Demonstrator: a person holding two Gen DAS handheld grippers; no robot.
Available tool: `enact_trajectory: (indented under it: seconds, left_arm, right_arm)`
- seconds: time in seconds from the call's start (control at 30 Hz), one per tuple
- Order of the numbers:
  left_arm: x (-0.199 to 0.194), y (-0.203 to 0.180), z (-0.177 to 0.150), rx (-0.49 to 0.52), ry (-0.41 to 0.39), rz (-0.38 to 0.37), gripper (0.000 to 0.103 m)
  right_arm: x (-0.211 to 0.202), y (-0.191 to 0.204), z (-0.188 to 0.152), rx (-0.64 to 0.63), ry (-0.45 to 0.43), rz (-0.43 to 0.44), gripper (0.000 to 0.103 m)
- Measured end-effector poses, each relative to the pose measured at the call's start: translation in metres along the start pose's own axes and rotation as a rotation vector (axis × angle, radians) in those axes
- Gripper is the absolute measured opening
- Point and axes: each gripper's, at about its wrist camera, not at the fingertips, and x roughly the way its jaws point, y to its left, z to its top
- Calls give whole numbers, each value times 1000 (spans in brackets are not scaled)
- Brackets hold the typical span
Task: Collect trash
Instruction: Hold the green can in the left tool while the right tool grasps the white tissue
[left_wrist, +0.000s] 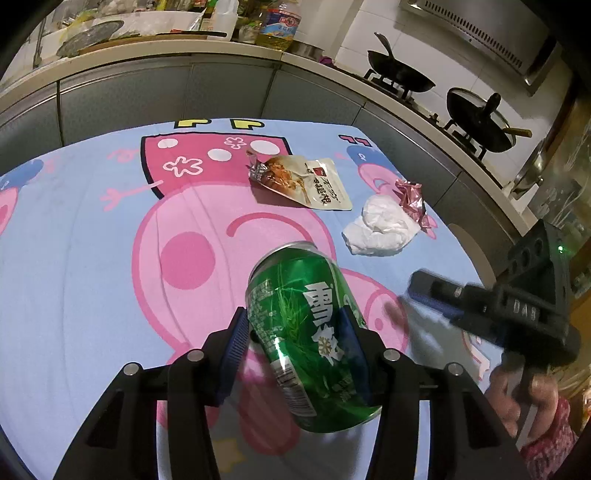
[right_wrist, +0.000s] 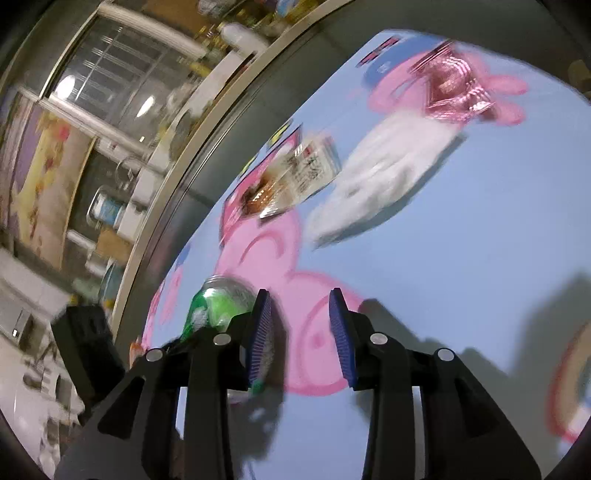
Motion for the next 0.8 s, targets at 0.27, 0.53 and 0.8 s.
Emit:
enact_trajectory:
  seconds: [0.27,0.53,0.8]
  left_arm:
    - [-3,1,1,-8,-21,-34,31]
    - [-3,4,3,-25,-23,-61,29]
    - [-3,2,3,-24,-25,-57,28]
  right_arm:
    - [-12,-46,35,151,-86,-75,34]
    - [16,-38,57,144,-130,-82,52]
    - [50,8,56,-159,-151,-299,20]
